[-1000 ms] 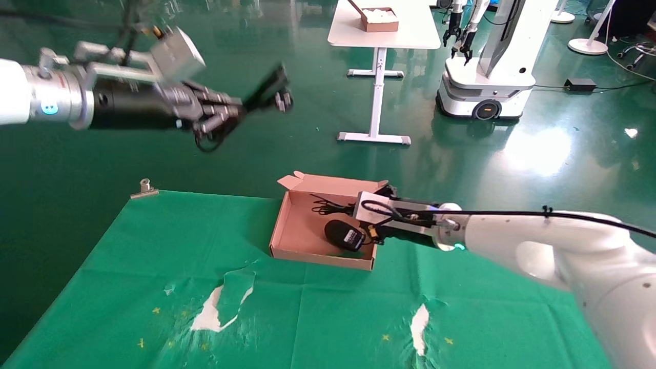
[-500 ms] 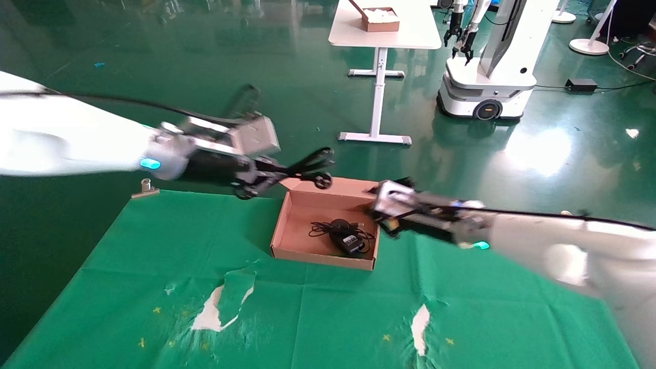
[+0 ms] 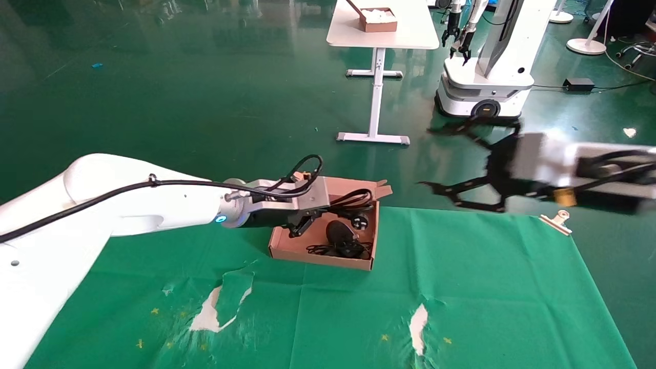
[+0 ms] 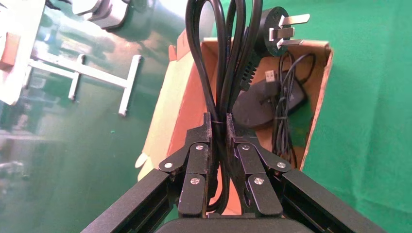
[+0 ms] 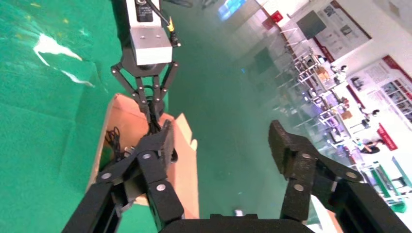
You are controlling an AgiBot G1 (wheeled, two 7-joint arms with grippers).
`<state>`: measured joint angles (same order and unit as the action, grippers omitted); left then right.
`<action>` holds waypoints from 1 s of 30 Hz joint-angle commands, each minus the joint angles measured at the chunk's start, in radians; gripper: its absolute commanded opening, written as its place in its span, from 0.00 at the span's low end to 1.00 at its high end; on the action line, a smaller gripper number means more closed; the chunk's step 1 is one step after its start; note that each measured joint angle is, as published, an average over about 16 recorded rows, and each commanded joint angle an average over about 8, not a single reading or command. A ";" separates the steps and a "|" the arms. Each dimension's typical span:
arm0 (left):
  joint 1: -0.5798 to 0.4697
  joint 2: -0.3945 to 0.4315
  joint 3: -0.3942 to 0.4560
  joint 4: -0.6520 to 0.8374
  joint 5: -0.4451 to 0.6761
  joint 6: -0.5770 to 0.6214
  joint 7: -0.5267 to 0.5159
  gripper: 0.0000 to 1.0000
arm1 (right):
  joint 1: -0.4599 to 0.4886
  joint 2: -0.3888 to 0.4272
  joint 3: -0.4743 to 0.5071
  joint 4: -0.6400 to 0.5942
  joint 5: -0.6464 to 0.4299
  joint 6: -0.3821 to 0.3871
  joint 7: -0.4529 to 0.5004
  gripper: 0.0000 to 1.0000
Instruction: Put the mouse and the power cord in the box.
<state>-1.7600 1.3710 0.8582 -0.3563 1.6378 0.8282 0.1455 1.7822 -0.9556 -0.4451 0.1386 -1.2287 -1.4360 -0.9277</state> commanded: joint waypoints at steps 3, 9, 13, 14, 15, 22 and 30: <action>-0.009 -0.001 0.051 -0.023 -0.007 -0.016 -0.090 0.48 | 0.024 0.041 0.002 0.008 0.003 -0.052 0.011 1.00; -0.037 0.003 0.079 -0.030 -0.022 -0.035 -0.198 1.00 | 0.029 0.055 0.003 0.015 0.005 -0.097 0.015 1.00; -0.041 0.004 0.079 -0.031 -0.026 -0.035 -0.194 1.00 | 0.028 0.053 0.003 0.016 0.005 -0.089 0.016 1.00; -0.039 0.003 0.077 -0.029 -0.025 -0.033 -0.189 1.00 | 0.027 0.051 0.002 0.015 0.004 -0.081 0.015 1.00; -0.038 0.003 0.075 -0.028 -0.025 -0.032 -0.185 1.00 | 0.027 0.050 0.002 0.015 0.004 -0.077 0.015 1.00; -0.007 -0.028 0.047 -0.061 -0.058 -0.003 -0.181 1.00 | 0.006 0.055 0.006 0.044 0.017 -0.066 0.044 1.00; 0.084 -0.125 -0.036 -0.175 -0.170 0.086 -0.201 1.00 | -0.084 0.091 0.026 0.183 0.077 -0.064 0.179 1.00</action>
<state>-1.6759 1.2461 0.8226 -0.5316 1.4677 0.9140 -0.0556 1.6980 -0.8641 -0.4187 0.3215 -1.1513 -1.5002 -0.7480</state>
